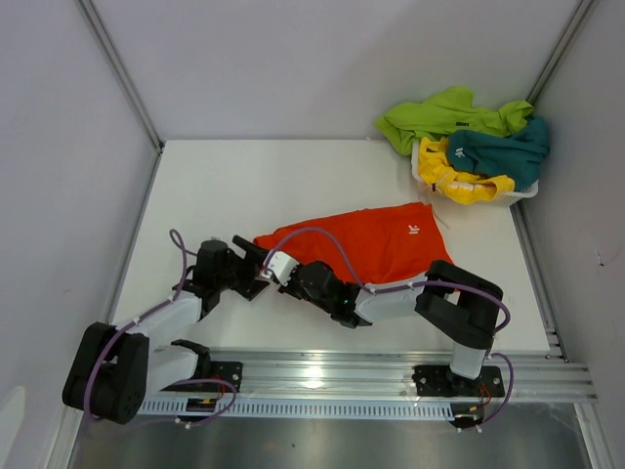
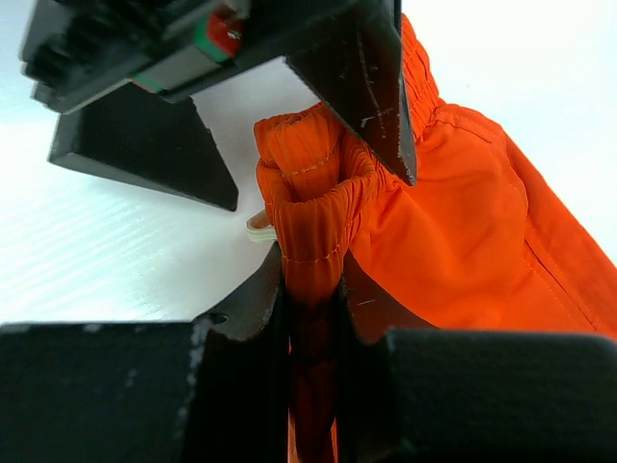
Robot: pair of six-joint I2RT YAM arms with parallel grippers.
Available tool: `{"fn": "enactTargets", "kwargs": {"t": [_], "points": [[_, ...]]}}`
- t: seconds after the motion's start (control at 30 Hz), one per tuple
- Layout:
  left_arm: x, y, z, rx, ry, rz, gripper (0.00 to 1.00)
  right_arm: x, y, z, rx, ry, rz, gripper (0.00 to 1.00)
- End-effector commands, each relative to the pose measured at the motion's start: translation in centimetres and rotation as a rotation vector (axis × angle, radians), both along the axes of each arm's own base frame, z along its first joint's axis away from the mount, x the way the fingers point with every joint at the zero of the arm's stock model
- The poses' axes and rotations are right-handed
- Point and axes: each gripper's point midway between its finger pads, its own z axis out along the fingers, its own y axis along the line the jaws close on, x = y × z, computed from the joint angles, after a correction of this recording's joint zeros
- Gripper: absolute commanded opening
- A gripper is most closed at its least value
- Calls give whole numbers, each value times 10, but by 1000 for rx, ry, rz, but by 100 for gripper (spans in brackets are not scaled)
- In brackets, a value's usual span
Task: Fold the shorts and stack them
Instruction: Fold the shorts
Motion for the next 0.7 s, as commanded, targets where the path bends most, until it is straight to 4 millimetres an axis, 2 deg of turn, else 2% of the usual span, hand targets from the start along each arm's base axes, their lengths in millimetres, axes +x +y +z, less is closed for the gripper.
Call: {"fn": "enactTargets", "kwargs": {"t": [0.0,0.07,0.1,0.4,0.5,0.67], "points": [[21,-5,25,-43,-85,-11,99,3,15,45,109,-69,0,0],[28,-5,29,-43,-100,-10,99,2,16,45,109,-71,2,0],[29,-5,23,-40,-81,-11,99,2,16,45,109,-71,1,0],[44,-6,14,-69,-111,9,98,0,16,47,114,-74,3,0],[46,-2,6,-59,-102,23,92,0,15,47,112,-74,2,0],[49,4,6,-40,-123,40,81,-1,14,45,109,-71,4,0]]}}
